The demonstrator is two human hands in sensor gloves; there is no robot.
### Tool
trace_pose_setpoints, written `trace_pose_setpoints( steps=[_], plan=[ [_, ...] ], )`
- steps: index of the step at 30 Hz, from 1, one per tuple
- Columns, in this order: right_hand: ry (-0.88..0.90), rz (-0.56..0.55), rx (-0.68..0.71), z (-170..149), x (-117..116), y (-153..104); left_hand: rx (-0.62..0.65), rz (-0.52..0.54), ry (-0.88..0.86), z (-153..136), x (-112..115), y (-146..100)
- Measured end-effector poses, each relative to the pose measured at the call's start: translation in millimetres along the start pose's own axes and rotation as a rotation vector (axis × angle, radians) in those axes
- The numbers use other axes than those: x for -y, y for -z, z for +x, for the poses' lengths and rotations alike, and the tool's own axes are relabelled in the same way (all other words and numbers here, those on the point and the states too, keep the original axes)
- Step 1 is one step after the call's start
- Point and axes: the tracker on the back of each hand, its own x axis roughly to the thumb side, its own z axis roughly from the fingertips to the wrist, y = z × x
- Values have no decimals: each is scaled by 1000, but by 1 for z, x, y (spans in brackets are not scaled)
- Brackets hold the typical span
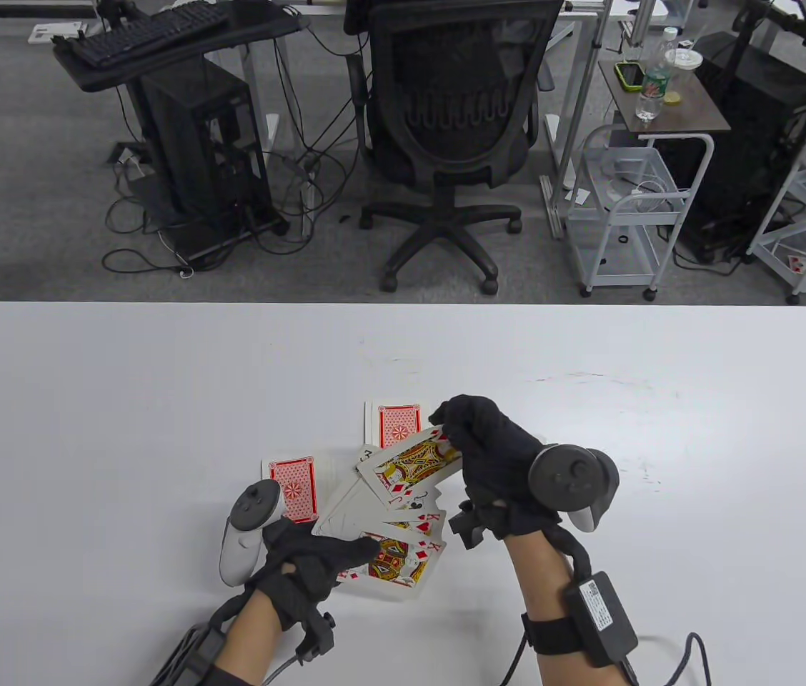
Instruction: Four-player card dealing with fan arrangement
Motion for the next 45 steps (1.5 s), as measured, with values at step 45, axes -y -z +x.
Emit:
trace_pose_setpoints(
  steps=[45],
  plan=[
    [150,349,-64,-3,-59,-10,15,-6,-109,-4,-7,-1]
  ],
)
